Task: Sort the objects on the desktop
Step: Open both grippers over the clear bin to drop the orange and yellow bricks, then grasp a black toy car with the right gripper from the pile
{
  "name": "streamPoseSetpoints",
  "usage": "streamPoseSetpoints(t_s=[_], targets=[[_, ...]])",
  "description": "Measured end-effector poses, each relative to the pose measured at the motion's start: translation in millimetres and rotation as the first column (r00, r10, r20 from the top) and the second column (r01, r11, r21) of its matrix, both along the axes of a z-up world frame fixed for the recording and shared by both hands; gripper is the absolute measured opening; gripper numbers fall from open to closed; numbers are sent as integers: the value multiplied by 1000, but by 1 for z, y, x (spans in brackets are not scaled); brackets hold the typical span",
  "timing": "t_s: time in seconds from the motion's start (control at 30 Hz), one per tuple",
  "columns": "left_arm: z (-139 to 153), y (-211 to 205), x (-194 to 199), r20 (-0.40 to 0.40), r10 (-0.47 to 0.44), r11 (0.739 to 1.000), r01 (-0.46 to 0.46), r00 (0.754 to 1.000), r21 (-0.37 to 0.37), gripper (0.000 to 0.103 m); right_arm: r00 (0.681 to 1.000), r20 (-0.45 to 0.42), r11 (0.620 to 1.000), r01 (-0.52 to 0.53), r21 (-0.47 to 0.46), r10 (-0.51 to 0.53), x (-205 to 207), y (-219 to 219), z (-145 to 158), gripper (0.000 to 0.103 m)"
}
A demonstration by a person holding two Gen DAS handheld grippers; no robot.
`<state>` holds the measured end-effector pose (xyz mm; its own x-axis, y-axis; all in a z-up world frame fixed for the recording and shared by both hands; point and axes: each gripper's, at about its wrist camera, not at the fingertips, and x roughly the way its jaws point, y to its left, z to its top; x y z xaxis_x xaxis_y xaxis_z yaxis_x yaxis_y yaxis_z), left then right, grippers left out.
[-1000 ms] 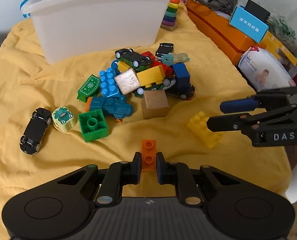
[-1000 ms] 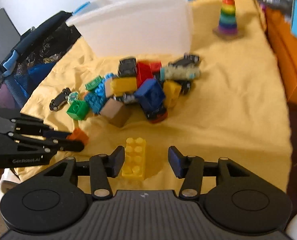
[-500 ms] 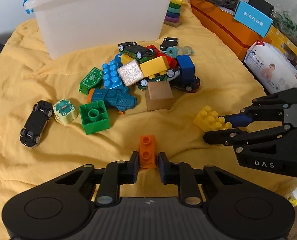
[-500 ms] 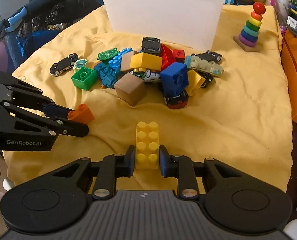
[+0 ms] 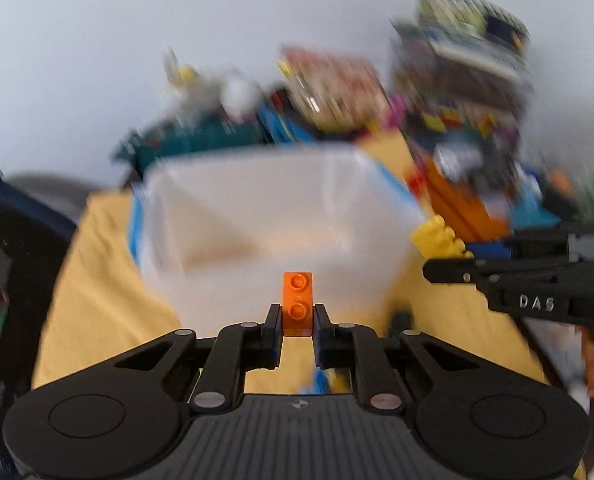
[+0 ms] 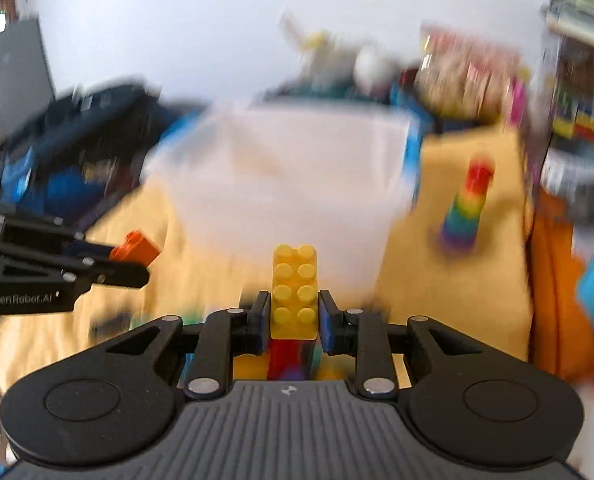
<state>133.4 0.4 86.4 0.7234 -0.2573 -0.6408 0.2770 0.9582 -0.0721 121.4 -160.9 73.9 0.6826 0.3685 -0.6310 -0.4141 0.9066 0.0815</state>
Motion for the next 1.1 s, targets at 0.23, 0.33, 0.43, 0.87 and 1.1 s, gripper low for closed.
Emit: streamPoseSetpoints(t_s=[0.23,0.33,0.43,0.87,1.1], targets=[[-3,-1,73,-11,87,996,-87,996,-2,18,997,29,996,68,54,-70,78,15,28,27],[-18,0,87,-93,105,994,-108,990,-32,23,997,3,997,78,21,-78,92,23,19,28],[-15,0,75,-63,109,993,-111,992,-41,33,996,-4,996,84,-6,-84,95,26,11,35],[-59,-8,-42,-18,32,984,-28,999,175,71,999,29,999,30,-30,-29,6,-1,-10,41],[-100,-16,-74,-205,6,995,15,979,102,70,989,-150,999,-6,-32,2,-14,5,-60,41]])
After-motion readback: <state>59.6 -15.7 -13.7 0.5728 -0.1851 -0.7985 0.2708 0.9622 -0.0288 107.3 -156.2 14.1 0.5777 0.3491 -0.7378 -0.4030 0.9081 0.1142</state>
